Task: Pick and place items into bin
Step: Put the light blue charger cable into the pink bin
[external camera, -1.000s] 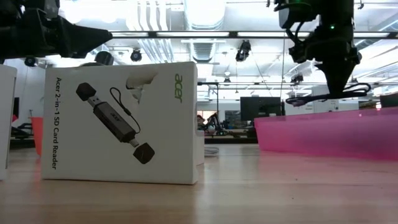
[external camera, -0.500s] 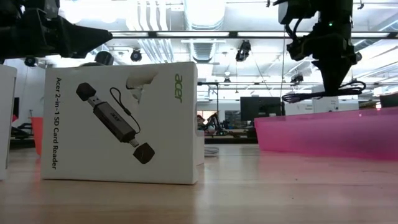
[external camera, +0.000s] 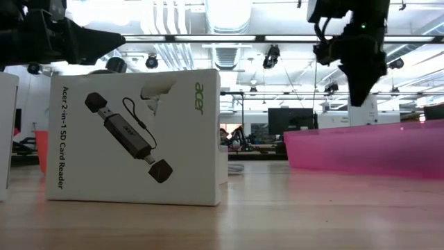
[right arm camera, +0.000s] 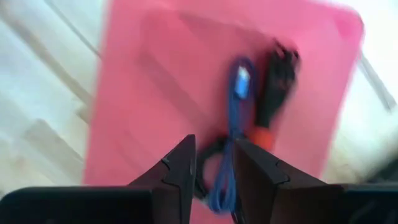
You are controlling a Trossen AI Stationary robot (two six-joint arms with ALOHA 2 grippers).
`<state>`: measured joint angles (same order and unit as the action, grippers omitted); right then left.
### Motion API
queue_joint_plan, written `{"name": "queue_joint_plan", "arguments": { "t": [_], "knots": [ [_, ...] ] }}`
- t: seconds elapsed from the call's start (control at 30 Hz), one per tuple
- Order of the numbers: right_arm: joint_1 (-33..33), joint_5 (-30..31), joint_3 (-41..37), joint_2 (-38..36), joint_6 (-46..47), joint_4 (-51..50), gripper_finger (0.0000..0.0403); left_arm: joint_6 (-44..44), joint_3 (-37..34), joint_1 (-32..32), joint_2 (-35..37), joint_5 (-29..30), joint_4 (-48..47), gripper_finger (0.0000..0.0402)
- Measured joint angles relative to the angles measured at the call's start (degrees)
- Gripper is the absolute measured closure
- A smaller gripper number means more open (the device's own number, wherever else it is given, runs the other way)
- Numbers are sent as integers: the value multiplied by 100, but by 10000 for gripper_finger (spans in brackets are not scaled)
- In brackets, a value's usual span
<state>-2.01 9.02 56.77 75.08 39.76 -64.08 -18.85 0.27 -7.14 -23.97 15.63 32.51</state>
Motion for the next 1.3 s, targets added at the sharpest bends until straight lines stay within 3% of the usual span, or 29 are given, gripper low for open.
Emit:
{"name": "queue_joint_plan", "arguments": {
  "t": [0.3,0.6,0.9,1.13,1.3],
  "knots": [
    [373,-6,0,0,-1884,2384,314,0,0,0,0,-1,0,288],
    [807,-20,-400,1,-4142,4775,291,2,0,0,0,0,0,288],
    [803,-152,-702,767,-4319,5460,220,2,0,0,0,1,2,288],
    [804,-249,-356,1762,-4302,5756,179,2,0,0,-4,1,-1,288],
    [801,-1054,-217,2209,-4572,6044,168,2,0,0,-11,1,-2,288]
  ]
}}
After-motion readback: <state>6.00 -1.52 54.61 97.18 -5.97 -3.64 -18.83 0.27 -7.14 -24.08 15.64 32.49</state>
